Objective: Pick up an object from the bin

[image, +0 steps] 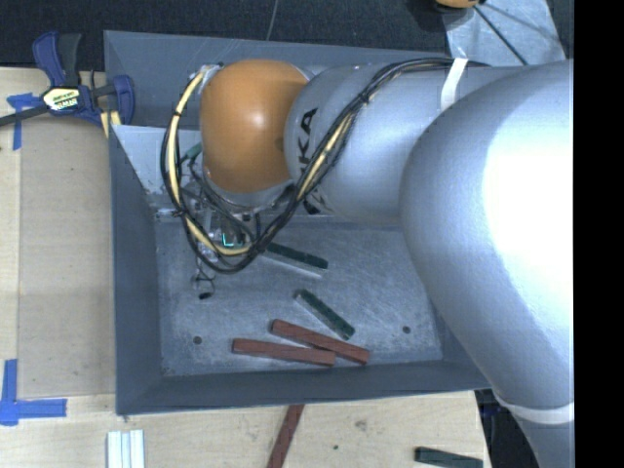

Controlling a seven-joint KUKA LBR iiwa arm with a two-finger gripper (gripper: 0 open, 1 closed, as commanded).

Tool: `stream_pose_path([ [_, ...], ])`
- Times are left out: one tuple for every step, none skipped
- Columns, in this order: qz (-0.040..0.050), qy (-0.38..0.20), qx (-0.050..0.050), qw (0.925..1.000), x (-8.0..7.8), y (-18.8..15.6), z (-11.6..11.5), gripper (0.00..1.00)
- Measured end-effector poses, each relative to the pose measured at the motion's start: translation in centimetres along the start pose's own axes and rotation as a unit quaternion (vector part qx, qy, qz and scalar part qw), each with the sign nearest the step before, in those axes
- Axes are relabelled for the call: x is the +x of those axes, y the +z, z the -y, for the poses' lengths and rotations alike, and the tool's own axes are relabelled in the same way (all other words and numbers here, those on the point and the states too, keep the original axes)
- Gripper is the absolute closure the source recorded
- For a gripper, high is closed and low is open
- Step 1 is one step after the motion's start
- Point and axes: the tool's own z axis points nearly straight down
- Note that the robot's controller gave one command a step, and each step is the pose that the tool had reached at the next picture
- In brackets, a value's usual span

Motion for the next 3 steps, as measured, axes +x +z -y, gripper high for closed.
stream_pose_path([
  [0.004, 0.001, -0.001, 1.0, -0.2, -0.5, 0.1, 0.0],
  [0.0047, -0.07, 0.0, 0.9976, 0.6, 3.4, 6.2, 0.0],
  [0.0038, -0.082, 0.0, 0.9966, -0.7, -0.4, 10.8, 0.0],
])
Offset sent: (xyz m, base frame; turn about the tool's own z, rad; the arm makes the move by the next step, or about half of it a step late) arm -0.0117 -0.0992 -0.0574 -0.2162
